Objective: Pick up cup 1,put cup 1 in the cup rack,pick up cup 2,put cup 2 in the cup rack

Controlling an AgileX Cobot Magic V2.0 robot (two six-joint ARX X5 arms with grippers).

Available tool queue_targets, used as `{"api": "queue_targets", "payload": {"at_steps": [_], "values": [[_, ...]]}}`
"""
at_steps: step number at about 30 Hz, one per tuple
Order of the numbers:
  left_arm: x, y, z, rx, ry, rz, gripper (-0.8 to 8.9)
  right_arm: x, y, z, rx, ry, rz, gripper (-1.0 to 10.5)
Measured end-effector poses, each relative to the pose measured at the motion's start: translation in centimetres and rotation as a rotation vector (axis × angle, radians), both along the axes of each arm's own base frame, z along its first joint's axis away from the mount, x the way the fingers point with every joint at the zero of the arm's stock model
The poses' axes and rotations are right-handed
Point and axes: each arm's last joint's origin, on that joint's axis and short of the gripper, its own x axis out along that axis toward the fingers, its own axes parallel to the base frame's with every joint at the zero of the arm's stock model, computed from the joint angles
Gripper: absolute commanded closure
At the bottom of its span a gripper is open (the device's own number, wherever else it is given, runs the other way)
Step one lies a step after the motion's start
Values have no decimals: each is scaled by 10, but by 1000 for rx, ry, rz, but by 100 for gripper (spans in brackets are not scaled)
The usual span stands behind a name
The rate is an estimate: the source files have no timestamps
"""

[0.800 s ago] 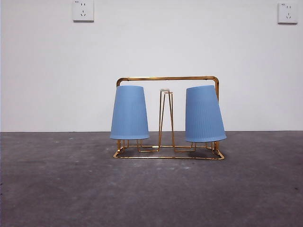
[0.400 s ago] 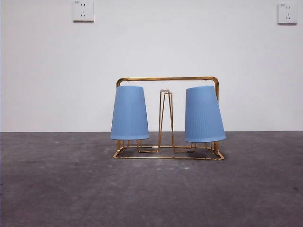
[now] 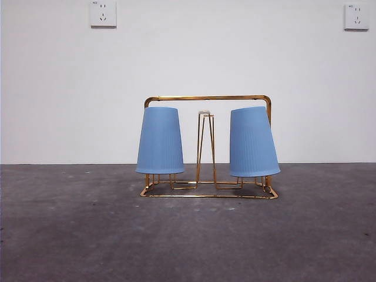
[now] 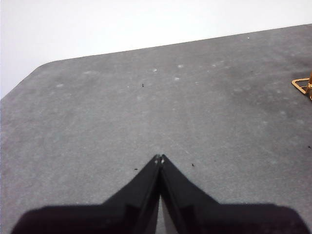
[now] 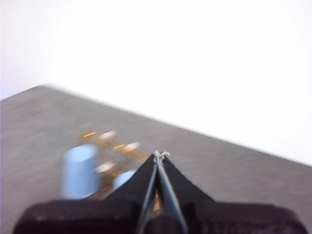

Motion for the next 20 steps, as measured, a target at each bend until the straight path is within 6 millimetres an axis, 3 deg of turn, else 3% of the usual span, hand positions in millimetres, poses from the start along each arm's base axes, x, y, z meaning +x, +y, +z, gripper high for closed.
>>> {"api": "queue_targets", "payload": {"at_steps": [5, 15, 20], "values": [[0, 0, 0, 0, 1, 0, 816, 13, -5, -48, 7, -72, -78, 946], [0, 0, 0, 0, 2, 0, 816, 33, -7, -183, 54, -109, -105, 946], [0, 0, 0, 0, 2, 0, 816, 35, -9, -231, 100, -75, -185, 946]]}}
